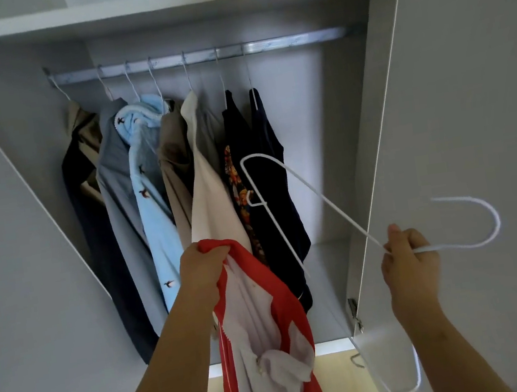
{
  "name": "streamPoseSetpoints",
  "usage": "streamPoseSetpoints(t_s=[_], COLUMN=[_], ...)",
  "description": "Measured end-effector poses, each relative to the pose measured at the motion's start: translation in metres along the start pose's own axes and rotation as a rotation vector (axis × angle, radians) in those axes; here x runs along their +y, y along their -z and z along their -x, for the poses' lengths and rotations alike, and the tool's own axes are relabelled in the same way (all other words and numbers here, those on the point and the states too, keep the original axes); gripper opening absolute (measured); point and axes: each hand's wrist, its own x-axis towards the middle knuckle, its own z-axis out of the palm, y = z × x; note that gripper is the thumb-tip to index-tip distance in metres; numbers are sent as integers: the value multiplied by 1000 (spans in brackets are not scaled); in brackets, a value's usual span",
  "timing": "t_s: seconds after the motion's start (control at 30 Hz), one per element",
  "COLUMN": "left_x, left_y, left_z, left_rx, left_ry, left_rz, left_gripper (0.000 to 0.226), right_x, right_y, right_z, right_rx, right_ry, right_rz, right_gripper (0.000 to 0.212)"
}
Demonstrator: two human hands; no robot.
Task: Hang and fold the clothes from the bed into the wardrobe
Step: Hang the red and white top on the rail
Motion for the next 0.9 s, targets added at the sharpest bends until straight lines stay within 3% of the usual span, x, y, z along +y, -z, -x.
streamPoseSetpoints(t_s=[0.13, 0.3, 0.47, 0.63, 0.9], left_x=[1, 6, 4, 8, 4], left_y=[0, -4, -11, -9, -36], left_z=[-2, 3, 15, 24, 64], left_rx=[25, 81, 177, 323, -163], left_ry=[-10, -96, -354, -491, -629], left_rz=[65, 132, -84, -132, -389], left_gripper=[15, 12, 13, 16, 16], right_x=[-1, 5, 8, 6, 14], right_y=[7, 25, 38, 51, 7], right_z=[2, 8, 9, 8, 26], right_rx=[-44, -101, -96, -111, -232], right_ry=[-29, -61, -81, -51, -12], right_rz=[-83, 164, 266, 406, 460], right_gripper=[58, 48, 47, 48, 45])
